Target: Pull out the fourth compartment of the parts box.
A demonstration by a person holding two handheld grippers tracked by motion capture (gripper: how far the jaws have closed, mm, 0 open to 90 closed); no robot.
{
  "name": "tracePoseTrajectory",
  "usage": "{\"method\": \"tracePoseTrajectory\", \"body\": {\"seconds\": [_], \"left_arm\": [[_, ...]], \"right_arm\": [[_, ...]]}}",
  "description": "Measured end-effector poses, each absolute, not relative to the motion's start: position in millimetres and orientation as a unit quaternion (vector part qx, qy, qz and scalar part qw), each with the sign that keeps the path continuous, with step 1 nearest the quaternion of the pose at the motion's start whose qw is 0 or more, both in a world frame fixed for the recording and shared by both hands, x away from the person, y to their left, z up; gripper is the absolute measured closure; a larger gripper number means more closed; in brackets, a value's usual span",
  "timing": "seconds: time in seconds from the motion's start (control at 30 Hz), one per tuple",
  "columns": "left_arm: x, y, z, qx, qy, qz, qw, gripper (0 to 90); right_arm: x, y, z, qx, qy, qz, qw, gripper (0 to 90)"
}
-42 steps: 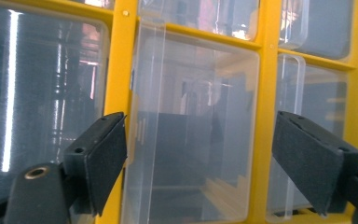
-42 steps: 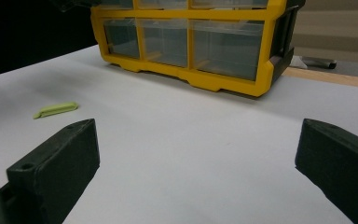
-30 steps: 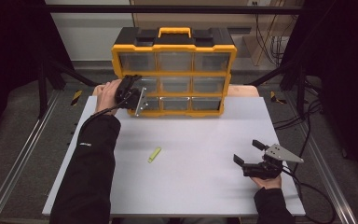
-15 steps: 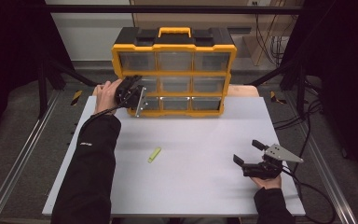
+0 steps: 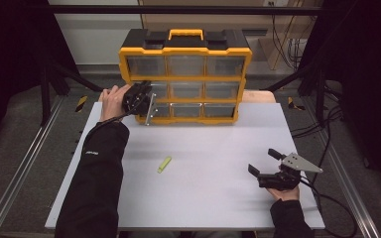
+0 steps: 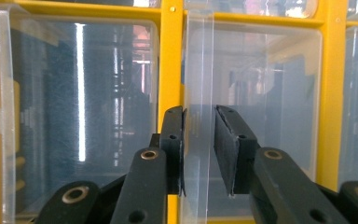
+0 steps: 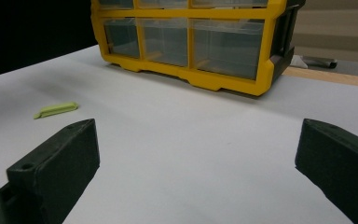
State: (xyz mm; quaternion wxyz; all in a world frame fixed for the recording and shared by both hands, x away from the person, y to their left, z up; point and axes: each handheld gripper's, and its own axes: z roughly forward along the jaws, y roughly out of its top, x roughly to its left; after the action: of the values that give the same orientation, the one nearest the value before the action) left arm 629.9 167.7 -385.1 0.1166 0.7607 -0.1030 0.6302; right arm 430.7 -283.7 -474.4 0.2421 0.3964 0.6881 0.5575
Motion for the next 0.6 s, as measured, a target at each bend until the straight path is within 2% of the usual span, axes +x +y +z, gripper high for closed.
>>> {"method": "tracePoseTrajectory", "body": {"seconds": [0.1,0.6], "left_arm": [[629.5,166.9,-387.0,0.752,-0.11,0.642,0.105,77.1],[627.4,165.5,-391.1,0.738,-0.114,0.658,0.095,78.9]], "right_arm": [[430.7,-283.8,-474.4,0.397,0.688,0.557,0.242,0.3],[430.9,-284.0,-474.3,0.397,0.688,0.557,0.242,0.3]]}}
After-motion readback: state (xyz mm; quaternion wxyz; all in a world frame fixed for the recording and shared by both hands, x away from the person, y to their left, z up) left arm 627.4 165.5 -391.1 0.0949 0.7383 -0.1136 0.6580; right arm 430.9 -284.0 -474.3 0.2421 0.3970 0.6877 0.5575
